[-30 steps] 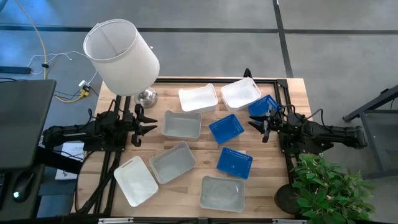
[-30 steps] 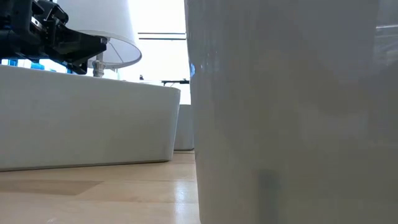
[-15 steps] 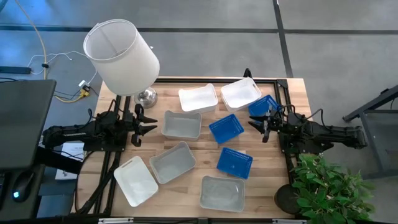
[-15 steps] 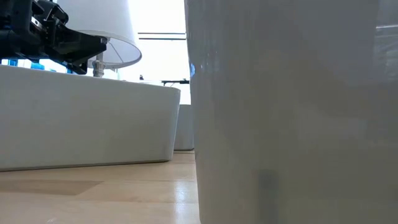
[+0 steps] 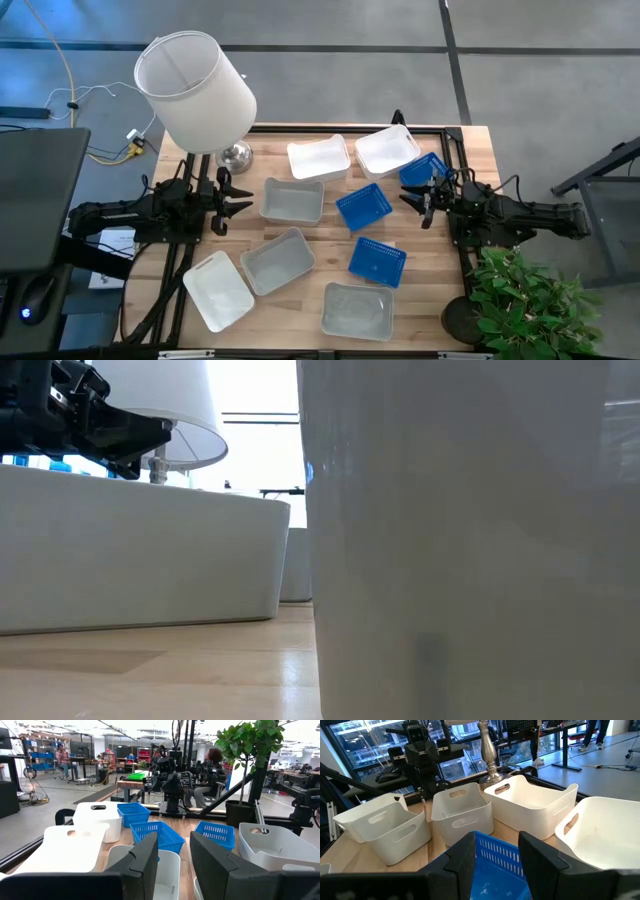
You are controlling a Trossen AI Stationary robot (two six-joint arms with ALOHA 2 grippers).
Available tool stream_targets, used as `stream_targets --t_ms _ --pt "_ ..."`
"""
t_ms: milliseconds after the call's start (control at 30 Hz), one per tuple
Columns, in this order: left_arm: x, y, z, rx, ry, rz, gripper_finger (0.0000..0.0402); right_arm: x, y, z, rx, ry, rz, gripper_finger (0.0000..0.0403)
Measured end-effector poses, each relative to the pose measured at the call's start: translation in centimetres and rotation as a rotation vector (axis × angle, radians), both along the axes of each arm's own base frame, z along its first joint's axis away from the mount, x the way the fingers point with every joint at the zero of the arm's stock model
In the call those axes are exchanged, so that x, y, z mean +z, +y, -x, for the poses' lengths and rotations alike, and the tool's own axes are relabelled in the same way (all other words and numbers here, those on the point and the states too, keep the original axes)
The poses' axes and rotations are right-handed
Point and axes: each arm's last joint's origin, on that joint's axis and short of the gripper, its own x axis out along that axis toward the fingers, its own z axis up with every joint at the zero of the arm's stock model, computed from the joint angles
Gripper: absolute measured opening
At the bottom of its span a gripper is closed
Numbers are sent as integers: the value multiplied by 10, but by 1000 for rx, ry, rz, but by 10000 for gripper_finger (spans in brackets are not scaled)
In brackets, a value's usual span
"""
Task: Stack baskets by color
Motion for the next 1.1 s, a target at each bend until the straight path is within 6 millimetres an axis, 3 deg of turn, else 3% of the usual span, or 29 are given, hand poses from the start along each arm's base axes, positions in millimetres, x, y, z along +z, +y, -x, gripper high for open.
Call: stream_targets --t_ms 667,1100 --pt "0 0 0 -2 -6 35 101 1 -3 1 -94 11 58 138" --pt "0 0 0 -3 -9 51 101 1 -2 1 -80 -7 3 138"
